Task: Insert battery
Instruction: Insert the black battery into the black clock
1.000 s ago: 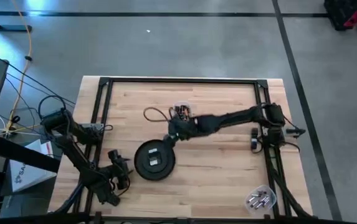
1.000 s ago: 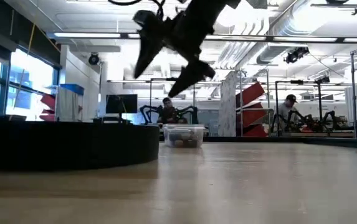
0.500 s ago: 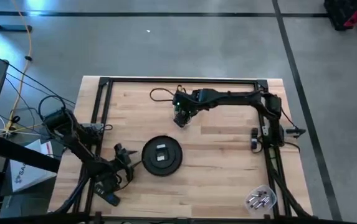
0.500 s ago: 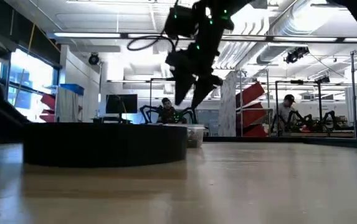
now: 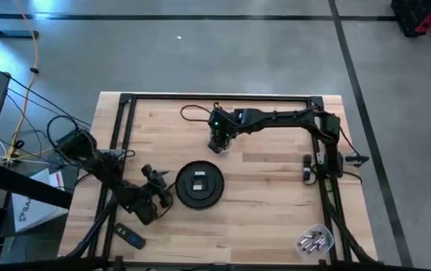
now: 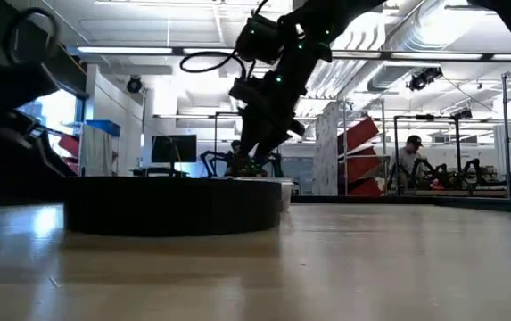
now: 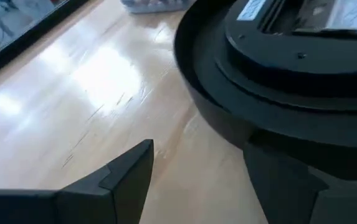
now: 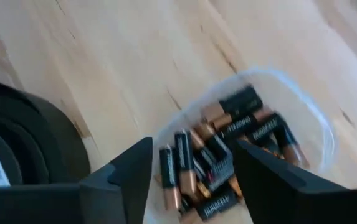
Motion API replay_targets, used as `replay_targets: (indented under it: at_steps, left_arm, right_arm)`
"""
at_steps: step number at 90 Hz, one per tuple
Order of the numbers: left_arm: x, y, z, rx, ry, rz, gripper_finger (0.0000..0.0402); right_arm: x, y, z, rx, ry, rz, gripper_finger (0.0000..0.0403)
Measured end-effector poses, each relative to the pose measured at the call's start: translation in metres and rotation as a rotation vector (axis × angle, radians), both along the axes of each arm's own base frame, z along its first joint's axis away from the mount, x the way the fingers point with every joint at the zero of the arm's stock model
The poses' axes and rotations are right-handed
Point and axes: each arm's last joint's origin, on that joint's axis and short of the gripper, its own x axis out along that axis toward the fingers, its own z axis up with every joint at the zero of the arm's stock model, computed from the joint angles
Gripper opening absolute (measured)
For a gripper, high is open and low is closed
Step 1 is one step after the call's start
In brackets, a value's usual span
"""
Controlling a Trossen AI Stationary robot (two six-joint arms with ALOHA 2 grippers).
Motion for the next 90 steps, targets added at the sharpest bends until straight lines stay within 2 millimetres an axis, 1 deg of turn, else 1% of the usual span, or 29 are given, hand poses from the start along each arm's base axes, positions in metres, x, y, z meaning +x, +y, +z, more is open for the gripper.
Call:
replay_targets:
  at_steps: [14,30,61,74,80,90]
  left_arm:
    - [0.01,0.007,-0.001,-0.048,0.057,0.012,0.0231]
    - [0.027,0.006,0.001,-0.112,0.055,-0.063,0.0231]
    - [0.045,0.008,0.004,-0.193,0.052,-0.157,0.0231]
    - [0.052,0.003,0.008,-0.267,0.034,-0.253,0.0231]
    - [0.054,0.001,0.009,-0.275,0.041,-0.298,0.0231]
    - [0.054,0.001,0.008,-0.279,0.059,-0.326,0.0231]
  right_arm:
    - [0.002,0.0,0.001,-0.04,-0.015,0.064,0.0163]
    - [0.002,0.0,0.002,-0.077,-0.002,0.125,0.016]
    - [0.002,0.001,0.001,-0.065,0.003,0.113,0.0161]
    - [0.001,0.001,0.001,-0.04,0.001,0.075,0.0161]
    - [0.002,0.002,0.001,-0.037,0.0,0.069,0.0161]
    - [0.002,0.006,0.0,-0.033,0.009,0.079,0.0161]
